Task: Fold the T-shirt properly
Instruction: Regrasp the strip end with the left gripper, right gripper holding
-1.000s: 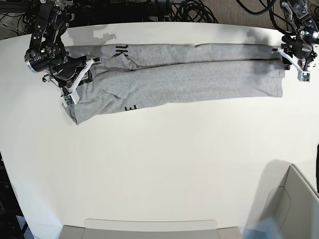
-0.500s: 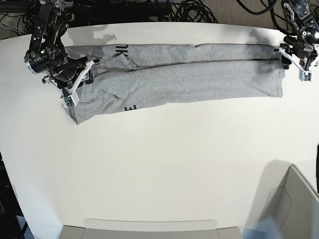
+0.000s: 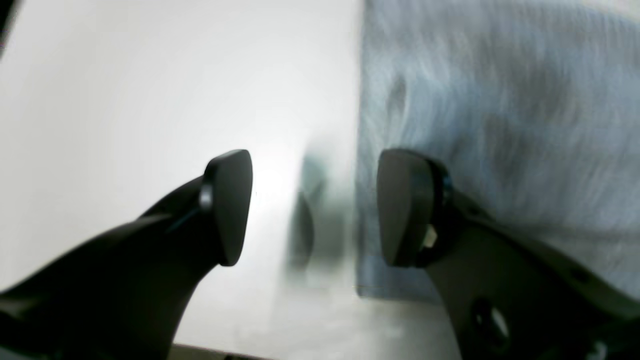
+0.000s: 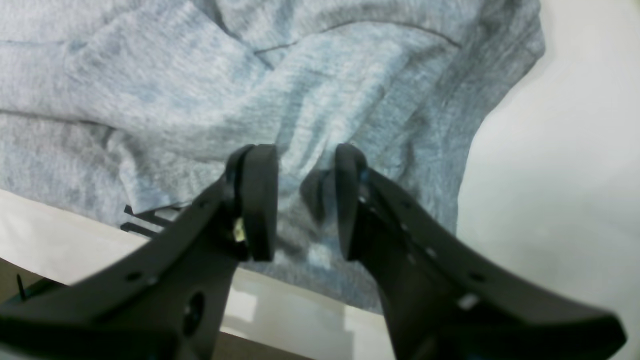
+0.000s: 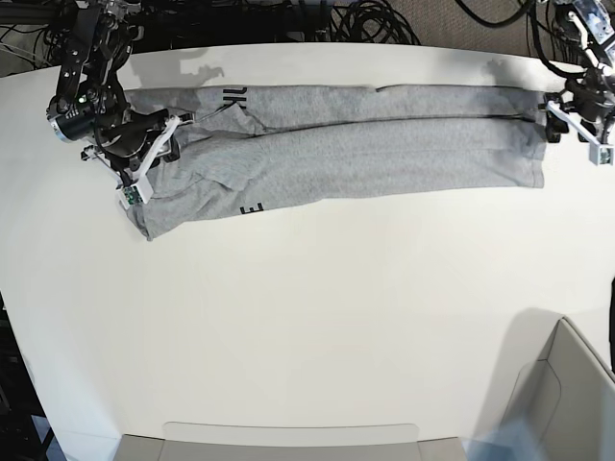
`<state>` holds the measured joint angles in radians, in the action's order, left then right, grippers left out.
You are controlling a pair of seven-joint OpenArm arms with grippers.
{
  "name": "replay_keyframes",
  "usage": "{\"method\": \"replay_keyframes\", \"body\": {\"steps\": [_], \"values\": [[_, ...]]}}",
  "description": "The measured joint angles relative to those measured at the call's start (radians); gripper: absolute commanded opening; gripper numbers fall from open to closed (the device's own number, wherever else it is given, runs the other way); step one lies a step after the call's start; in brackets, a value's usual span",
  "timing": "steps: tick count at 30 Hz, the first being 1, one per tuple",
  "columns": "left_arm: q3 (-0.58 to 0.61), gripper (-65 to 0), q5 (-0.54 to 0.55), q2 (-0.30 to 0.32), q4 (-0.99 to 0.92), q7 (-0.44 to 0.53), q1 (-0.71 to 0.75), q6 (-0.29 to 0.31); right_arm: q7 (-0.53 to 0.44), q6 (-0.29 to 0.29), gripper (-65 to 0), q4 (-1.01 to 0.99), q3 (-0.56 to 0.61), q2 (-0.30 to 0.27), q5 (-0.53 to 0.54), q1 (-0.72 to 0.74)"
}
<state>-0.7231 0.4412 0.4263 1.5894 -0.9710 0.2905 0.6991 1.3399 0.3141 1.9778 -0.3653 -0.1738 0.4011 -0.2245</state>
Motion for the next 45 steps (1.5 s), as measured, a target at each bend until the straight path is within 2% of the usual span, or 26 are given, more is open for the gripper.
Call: {"method": "replay_keyframes", "body": {"steps": [3, 7, 10, 14, 22, 28, 34, 38, 43, 44, 45], "values": [[-0.006, -25.6, 0.153, 0.074, -0.073, 0.001, -0.009, -0.002, 0.000, 0.000, -45.0, 0.000, 0.001, 0.000, 0.000, 0.001], [0.001, -25.8, 0.290, 0.115, -0.187, -0.016, 0.012, -0.002, 0.000, 0.000, -45.0, 0.000, 0.001, 0.000, 0.001, 0.001], [0.064, -25.9, 0.285, 0.127, -0.200, 0.001, 0.029, -0.003, 0.000, 0.000, -45.0, 0.000, 0.001, 0.000, 0.001, 0.000], [0.159, -25.9, 0.294, 0.109, -0.206, 0.049, 0.021, -0.001, 0.000, 0.000, -45.0, 0.000, 0.001, 0.000, 0.001, 0.000], [0.168, -25.9, 0.293, 0.121, -0.289, 0.075, 0.024, -0.007, 0.000, 0.000, -45.1, 0.000, 0.001, 0.001, 0.000, 0.000], [0.248, -25.9, 0.321, 0.129, -0.330, 0.175, 0.016, -0.002, 0.002, 0.000, -45.1, 0.000, 0.002, 0.001, 0.003, 0.014], [0.309, -26.5, 0.332, 0.141, -0.352, 0.200, 0.016, 0.004, 0.003, 0.000, -45.1, 0.000, 0.002, 0.000, 0.000, 0.014], [0.338, -34.4, 0.331, 0.141, -0.330, 0.210, 0.027, -0.004, 0.003, 0.000, -45.1, 0.000, 0.002, 0.000, 0.000, 0.014], [0.370, -58.4, 0.335, 0.135, -0.298, 0.194, 0.036, -0.003, 0.003, 0.000, -45.1, 0.000, 0.000, 0.000, 0.000, 0.014], [0.370, -62.7, 0.336, 0.136, -0.307, 0.195, 0.036, -0.002, 0.003, 0.000, -45.1, 0.000, 0.000, 0.000, 0.000, 0.014], [0.369, -64.2, 0.350, 0.139, -0.327, 0.196, 0.036, 0.008, 0.003, 0.000, -45.1, 0.000, -0.001, 0.000, 0.000, 0.014]]}}
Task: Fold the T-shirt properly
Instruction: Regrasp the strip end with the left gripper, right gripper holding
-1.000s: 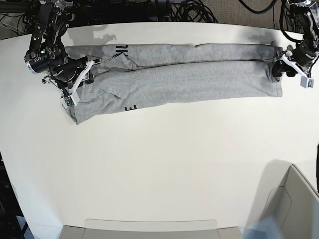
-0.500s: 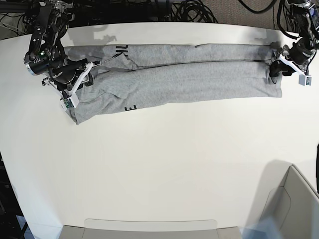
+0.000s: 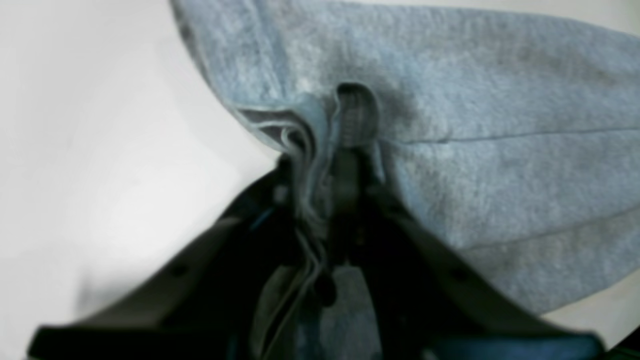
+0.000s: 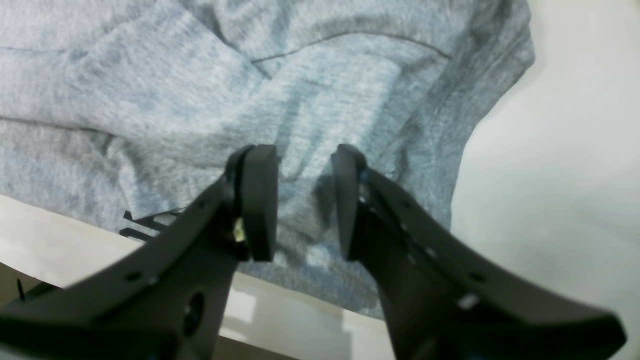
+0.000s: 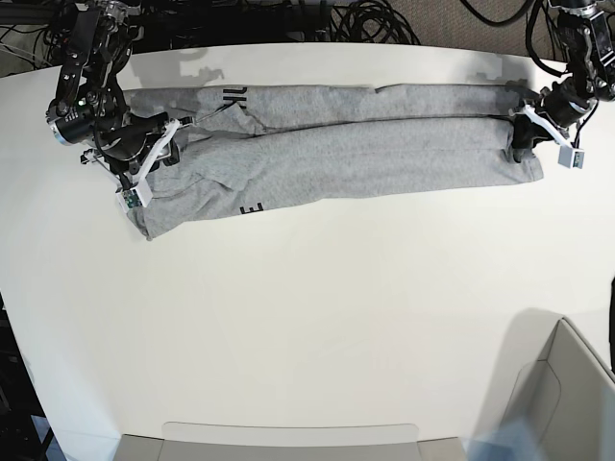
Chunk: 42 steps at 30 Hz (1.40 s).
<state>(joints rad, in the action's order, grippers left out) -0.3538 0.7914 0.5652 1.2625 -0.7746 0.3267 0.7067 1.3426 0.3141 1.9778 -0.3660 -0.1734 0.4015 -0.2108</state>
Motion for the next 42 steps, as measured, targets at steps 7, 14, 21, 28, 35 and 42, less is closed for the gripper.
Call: {"method": "replay_keyframes", "body": {"steps": [7, 14, 21, 28, 35, 42], "values": [[-0.001, -65.0, 0.033, 0.016, -0.085, -0.003, -0.034, 0.034, 0.000, 0.000, -45.1, 0.000, 0.000, 0.000, 0.000, 0.003], [-0.100, -65.0, 0.004, 0.049, -0.100, -0.035, -0.034, 0.019, -0.003, 0.000, -45.1, 0.000, 0.001, 0.000, 0.000, 0.014], [-0.174, -65.0, -0.033, 0.063, -0.086, -0.123, -0.030, -0.003, -0.003, 0.000, -45.1, 0.000, 0.001, 0.000, 0.000, 0.013], [-0.185, -65.0, -0.060, 0.038, 0.198, -0.164, 0.018, -0.010, -0.003, 0.000, -45.1, 0.000, 0.001, 0.000, 0.000, 0.013], [-0.183, -65.0, -0.058, -0.012, 0.446, -0.170, 0.084, -0.007, -0.003, 0.000, -45.1, 0.000, 0.002, 0.000, 0.000, 0.012], [-0.181, -65.0, -0.061, -0.084, 0.607, -0.266, 0.092, -0.010, -0.003, 0.000, -45.1, 0.000, 0.002, 0.000, 0.000, 0.011]]}}
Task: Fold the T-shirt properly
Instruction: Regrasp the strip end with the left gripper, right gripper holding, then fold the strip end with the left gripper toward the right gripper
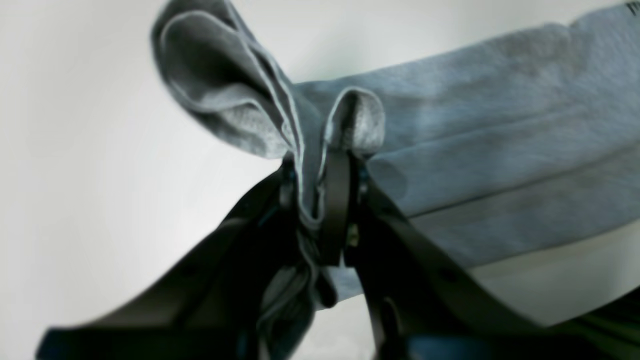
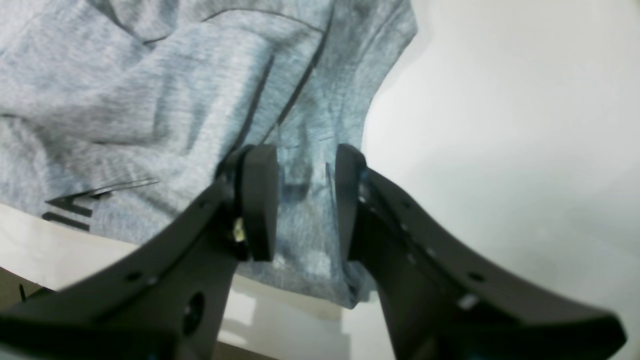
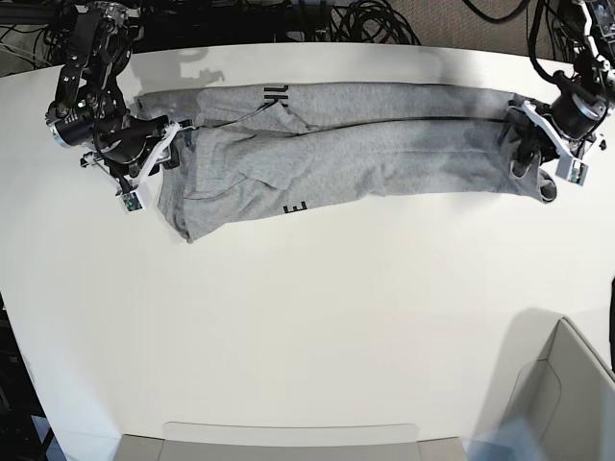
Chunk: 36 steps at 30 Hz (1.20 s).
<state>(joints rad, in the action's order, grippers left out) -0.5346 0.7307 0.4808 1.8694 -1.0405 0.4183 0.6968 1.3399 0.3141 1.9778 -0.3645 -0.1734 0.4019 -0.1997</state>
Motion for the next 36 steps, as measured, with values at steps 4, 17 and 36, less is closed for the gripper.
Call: {"method": "replay_keyframes", "body": {"steps": [4, 17, 36], "values": [[0.000, -60.2, 0.003, -0.052, 0.080, -0.021, 0.000, 0.000, 0.000, 0.000, -45.1, 0.000, 0.000, 0.000, 0.000, 0.001], [0.100, -58.3, 0.003, -0.094, 0.122, -0.029, 0.000, 0.000, 0.000, 0.000, -45.1, 0.000, 0.000, 0.000, -0.001, 0.003], [0.122, -60.3, -0.193, -0.219, 0.127, -0.022, -0.027, 0.000, 0.000, 0.000, -45.1, 0.000, 0.000, 0.002, -0.001, 0.003]]}}
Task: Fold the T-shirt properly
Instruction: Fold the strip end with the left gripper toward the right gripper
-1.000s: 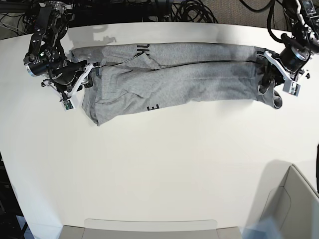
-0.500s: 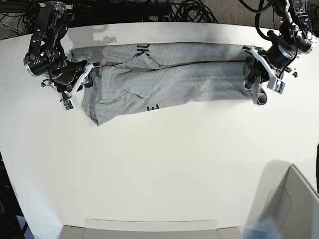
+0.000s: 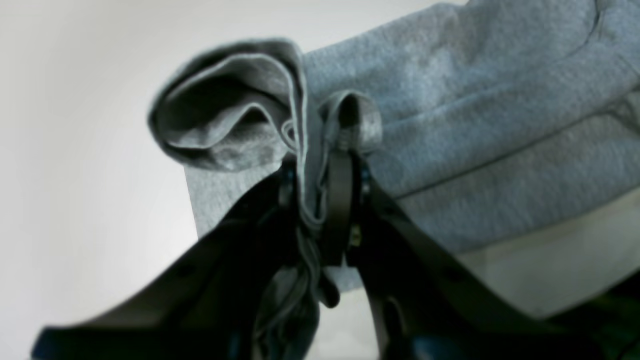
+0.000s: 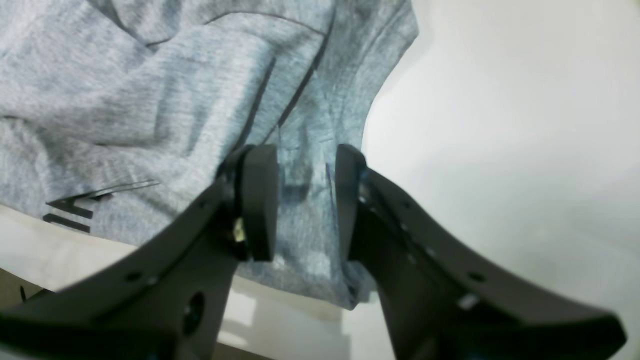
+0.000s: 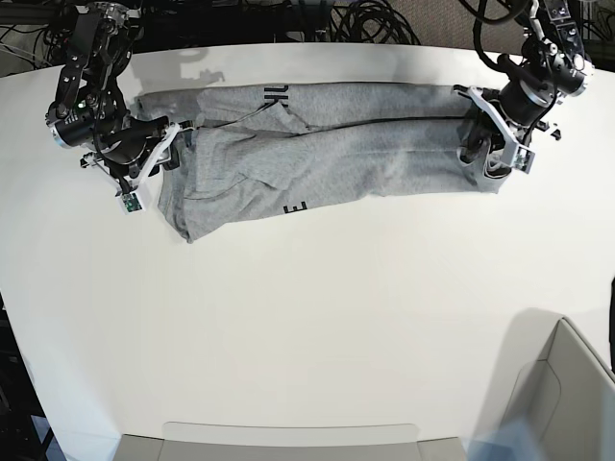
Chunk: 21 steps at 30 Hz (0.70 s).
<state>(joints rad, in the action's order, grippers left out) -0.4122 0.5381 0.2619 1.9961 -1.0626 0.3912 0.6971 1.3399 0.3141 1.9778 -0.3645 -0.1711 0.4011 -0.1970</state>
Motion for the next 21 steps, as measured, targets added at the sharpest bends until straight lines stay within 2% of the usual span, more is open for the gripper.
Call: {"method": "replay_keyframes", "body": {"steps": [21], "values": [[0.368, -61.2, -0.003, -0.004, -0.001, 0.008, -0.104, 0.000, 0.000, 0.000, -45.1, 0.000, 0.000, 0.000, 0.000, -0.002]]}}
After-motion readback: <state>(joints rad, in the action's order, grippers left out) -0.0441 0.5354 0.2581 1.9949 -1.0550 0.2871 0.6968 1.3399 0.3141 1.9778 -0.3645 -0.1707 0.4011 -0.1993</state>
